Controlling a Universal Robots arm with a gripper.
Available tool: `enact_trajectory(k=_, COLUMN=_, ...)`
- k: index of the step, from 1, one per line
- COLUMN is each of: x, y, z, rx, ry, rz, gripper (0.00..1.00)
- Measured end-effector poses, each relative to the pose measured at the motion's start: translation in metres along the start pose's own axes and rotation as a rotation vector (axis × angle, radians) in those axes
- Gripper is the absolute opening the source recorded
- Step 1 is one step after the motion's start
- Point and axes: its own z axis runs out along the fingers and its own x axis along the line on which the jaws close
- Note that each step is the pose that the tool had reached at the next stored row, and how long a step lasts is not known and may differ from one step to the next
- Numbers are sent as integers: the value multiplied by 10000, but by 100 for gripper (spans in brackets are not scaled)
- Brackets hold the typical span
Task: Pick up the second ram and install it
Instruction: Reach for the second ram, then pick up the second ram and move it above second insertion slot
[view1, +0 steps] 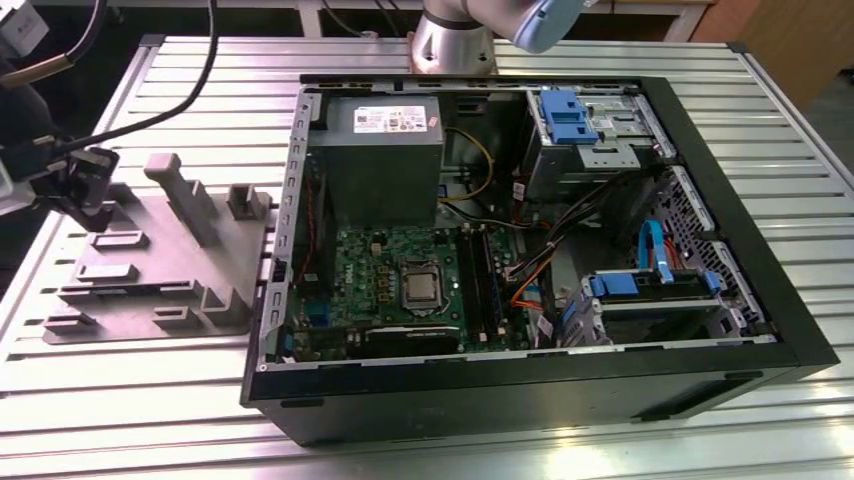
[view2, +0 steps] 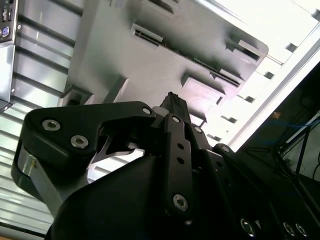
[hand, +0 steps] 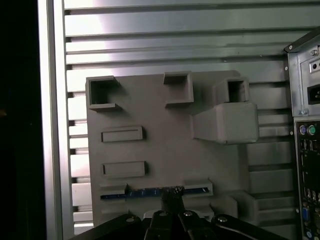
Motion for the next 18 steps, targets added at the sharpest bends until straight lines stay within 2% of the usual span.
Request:
enact_trajectory(k=5, x=11, y=-36, z=44, rx=-1, ry=-1, rz=1, gripper=10)
enact_trajectory(k=18, x=11, y=-36, z=43, rx=-14, ry=2, rz=1, gripper=10)
